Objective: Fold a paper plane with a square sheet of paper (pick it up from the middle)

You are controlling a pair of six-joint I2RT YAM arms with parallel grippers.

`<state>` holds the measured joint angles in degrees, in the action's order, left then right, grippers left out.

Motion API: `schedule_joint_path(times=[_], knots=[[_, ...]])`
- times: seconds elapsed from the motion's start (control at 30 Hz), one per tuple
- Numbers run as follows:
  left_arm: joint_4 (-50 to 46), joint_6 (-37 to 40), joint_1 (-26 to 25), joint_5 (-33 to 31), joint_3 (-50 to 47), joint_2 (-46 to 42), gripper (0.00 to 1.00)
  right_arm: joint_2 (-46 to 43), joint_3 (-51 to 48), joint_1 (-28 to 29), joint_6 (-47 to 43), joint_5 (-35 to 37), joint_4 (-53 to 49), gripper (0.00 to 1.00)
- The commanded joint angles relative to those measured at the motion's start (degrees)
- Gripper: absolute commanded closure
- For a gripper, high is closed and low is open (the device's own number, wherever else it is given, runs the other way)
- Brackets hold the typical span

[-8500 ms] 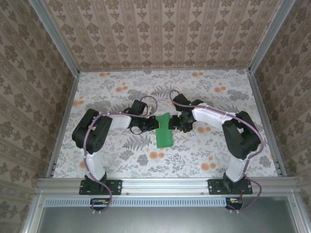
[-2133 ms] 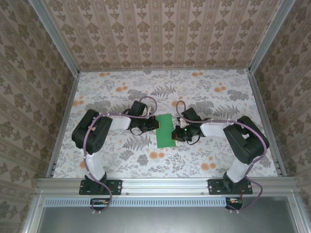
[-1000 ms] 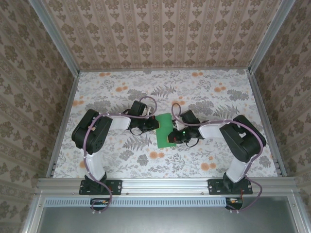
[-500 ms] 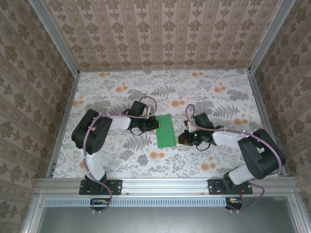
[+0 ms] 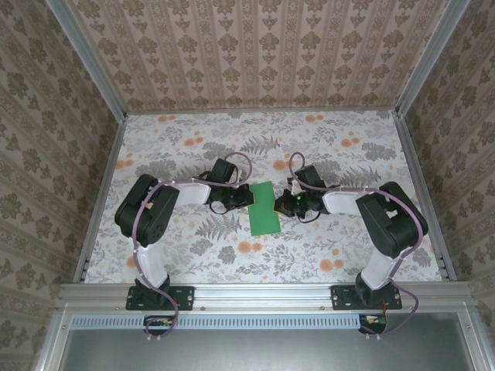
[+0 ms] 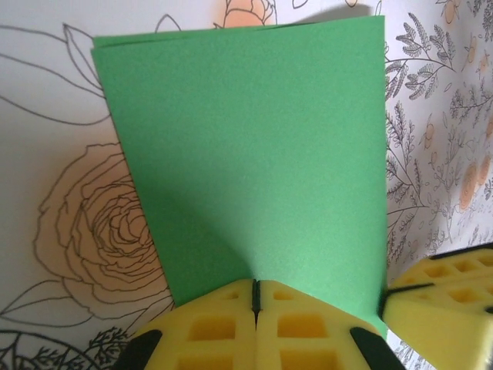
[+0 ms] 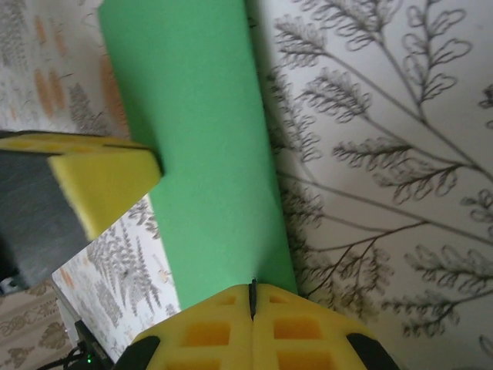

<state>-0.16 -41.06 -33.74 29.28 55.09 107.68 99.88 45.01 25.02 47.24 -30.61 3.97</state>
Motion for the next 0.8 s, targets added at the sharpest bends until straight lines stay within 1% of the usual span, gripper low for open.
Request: schedule_joint_path(times=[0.0, 0.17, 0.3, 0.37, 0.5, 0.77], knots=[[-10.9, 1.7, -0.5, -5.4, -1.6, 1.8, 1.00, 1.8, 1.5, 0.5, 2.3, 0.8, -0.4, 1.00], [-7.2, 1.5, -0.6, -2.4, -0.3, -0.4, 1.00, 2.4, 1.7, 0.5, 0.7, 2.9, -4.1, 1.00], [-3.8, 2.2, -0.9, 0.9, 2.4, -1.8, 1.00, 3.3, 1.8, 0.4, 0.0, 3.0, -5.4, 1.00], [-2.9, 2.8, -1.3, 1.9, 3.8, -1.8, 0.97, 3.6, 1.8, 0.4, 0.0, 3.0, -5.4, 1.00], [-1.5, 2.9, -2.4, 3.2, 6.0, 0.0, 0.94, 3.6, 1.8, 0.4, -0.2, 2.9, -5.1, 1.00], [1.4, 1.9, -4.6, 5.3, 10.8, 6.1, 0.94, 3.7, 1.2, 0.3, -0.4, 2.3, -4.0, 1.00]])
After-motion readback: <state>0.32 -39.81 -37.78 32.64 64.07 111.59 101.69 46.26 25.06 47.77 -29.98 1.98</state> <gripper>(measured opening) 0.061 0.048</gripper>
